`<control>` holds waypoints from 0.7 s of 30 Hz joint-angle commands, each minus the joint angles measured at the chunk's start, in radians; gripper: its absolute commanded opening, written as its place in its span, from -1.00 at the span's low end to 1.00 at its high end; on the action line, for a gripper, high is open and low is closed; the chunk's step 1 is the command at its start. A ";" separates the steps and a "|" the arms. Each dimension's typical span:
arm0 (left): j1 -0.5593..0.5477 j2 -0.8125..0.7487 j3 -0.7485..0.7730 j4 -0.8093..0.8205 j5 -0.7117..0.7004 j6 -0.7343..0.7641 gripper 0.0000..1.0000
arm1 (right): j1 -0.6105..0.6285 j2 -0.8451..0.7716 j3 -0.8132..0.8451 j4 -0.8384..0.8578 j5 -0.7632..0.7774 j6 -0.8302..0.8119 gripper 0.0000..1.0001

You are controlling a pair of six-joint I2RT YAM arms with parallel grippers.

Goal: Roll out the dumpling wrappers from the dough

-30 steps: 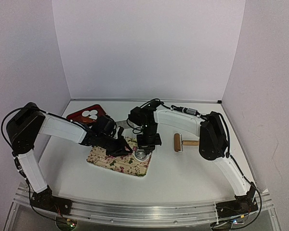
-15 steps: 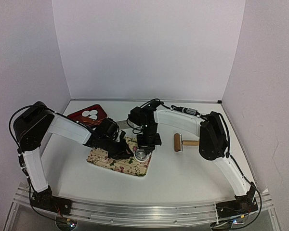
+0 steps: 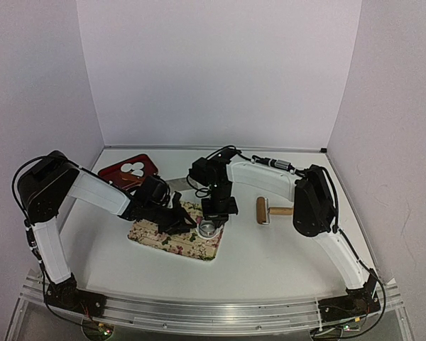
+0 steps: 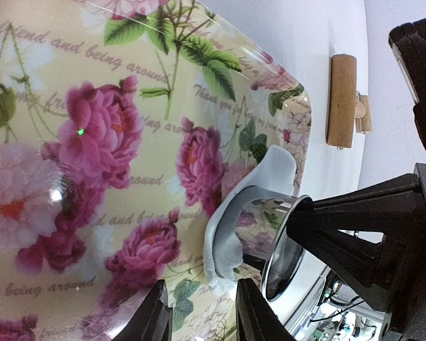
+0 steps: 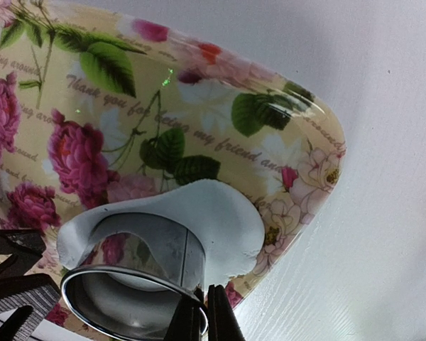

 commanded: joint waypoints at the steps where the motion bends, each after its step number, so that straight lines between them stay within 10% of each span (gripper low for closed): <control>1: 0.002 0.034 0.031 0.037 0.040 -0.004 -0.37 | 0.014 0.147 -0.049 0.022 0.022 -0.011 -1.00; 21: -0.019 0.174 0.151 -0.124 0.045 0.043 -0.63 | 0.015 0.159 -0.029 0.017 0.013 -0.016 -1.00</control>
